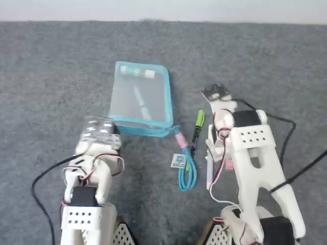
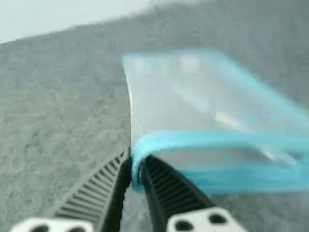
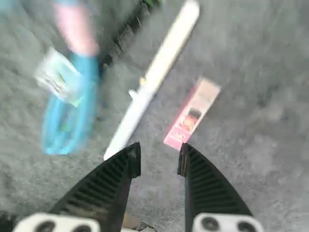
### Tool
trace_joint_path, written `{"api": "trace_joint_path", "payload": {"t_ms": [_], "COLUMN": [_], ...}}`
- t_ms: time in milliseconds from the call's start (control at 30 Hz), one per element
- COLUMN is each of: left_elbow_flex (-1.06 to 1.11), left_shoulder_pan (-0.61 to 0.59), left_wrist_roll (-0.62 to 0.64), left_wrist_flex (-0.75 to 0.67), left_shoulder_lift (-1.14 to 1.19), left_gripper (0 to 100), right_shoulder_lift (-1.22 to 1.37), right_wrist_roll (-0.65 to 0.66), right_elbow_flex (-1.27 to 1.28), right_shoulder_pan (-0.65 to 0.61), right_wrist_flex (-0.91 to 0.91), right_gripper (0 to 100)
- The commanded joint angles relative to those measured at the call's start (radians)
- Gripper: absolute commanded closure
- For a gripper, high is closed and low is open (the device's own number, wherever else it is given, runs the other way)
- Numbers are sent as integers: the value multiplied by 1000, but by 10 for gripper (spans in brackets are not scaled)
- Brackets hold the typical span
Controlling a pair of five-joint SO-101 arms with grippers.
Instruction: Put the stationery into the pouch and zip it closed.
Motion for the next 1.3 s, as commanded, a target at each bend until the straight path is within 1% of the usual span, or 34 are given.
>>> {"api": "trace_joint_path", "payload": {"t_ms": [0,33,67,100,167,200,233,300,333,467,633,900,1033,1167,1267], "left_elbow_flex": [-50,-39,-45,-65,-105,-113,-110,-77,-67,-87,-73,-71,-68,-68,-68], "left_shoulder_pan": [91,143,149,114,-6,-38,-34,35,57,-2,-3,-2,-2,-2,-2], "left_wrist_roll": [-120,-180,-186,-143,-2,34,17,-94,-114,-9,-9,-8,-8,-8,-6], "left_wrist_flex": [58,78,87,87,87,89,91,94,91,87,86,86,71,66,66], "left_shoulder_lift": [-12,-18,-20,-20,-20,-12,-12,-15,-20,-20,-18,-18,-18,-18,-18], "left_gripper": [990,990,989,989,989,990,990,990,990,990,990,990,989,989,989], "right_shoulder_lift": [-51,-51,-51,-51,-51,-51,-51,-51,-51,-51,-15,254,308,308,317], "right_wrist_roll": [17,17,15,15,15,15,15,14,14,15,11,6,6,11,15], "right_elbow_flex": [41,48,52,58,75,87,95,100,101,101,106,100,98,98,98], "right_shoulder_pan": [48,53,54,54,56,56,56,56,56,56,56,59,117,186,194], "right_wrist_flex": [-58,-61,-61,-56,-58,-62,-64,-64,-64,-64,-90,-246,-265,-265,-265], "right_gripper": [872,872,872,872,872,872,872,872,872,872,872,876,883,977,965]}}
